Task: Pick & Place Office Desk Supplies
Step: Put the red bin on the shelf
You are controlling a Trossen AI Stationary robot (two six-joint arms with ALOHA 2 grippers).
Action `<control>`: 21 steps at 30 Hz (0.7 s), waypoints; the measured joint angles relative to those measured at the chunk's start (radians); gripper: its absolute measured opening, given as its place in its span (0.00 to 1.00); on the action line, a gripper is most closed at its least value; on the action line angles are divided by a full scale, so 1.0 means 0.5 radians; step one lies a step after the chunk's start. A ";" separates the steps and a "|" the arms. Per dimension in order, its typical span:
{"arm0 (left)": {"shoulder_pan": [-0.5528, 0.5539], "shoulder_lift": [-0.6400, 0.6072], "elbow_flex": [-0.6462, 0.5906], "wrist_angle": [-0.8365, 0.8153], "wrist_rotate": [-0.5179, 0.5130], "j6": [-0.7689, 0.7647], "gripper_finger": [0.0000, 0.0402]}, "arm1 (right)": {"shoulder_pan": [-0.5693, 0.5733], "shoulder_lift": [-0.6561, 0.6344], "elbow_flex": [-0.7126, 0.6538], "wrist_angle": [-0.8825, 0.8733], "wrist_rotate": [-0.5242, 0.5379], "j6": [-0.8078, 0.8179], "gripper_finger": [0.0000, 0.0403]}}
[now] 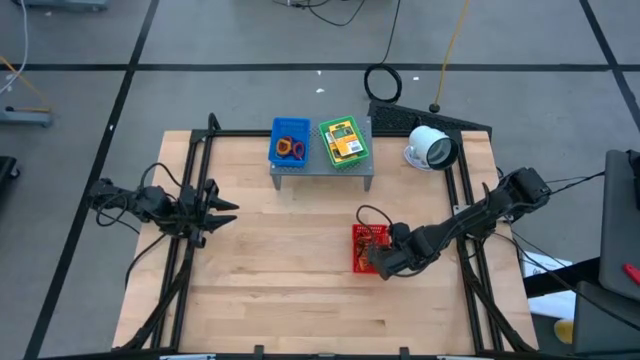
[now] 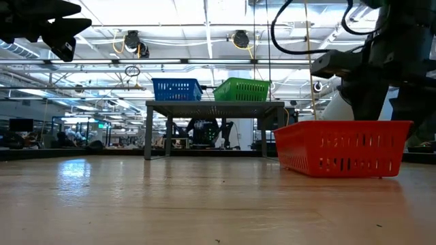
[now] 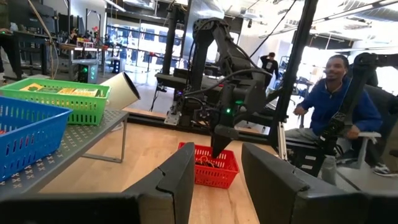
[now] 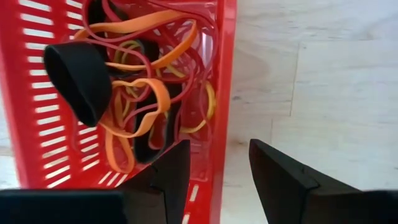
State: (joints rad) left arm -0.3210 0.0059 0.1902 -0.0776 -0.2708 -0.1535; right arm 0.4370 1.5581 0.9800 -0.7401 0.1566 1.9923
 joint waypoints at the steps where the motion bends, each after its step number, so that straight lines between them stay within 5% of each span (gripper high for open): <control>1: 0.000 0.000 0.000 0.000 0.000 0.000 0.35 | 0.000 0.000 -0.017 0.029 0.000 0.000 0.39; 21: 0.000 0.001 0.000 -0.001 0.000 0.000 0.35 | -0.009 0.000 -0.115 0.158 -0.009 -0.096 0.35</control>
State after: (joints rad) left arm -0.3210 0.0063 0.1902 -0.0780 -0.2707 -0.1537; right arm 0.4324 1.5581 0.9224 -0.6612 0.1520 1.9442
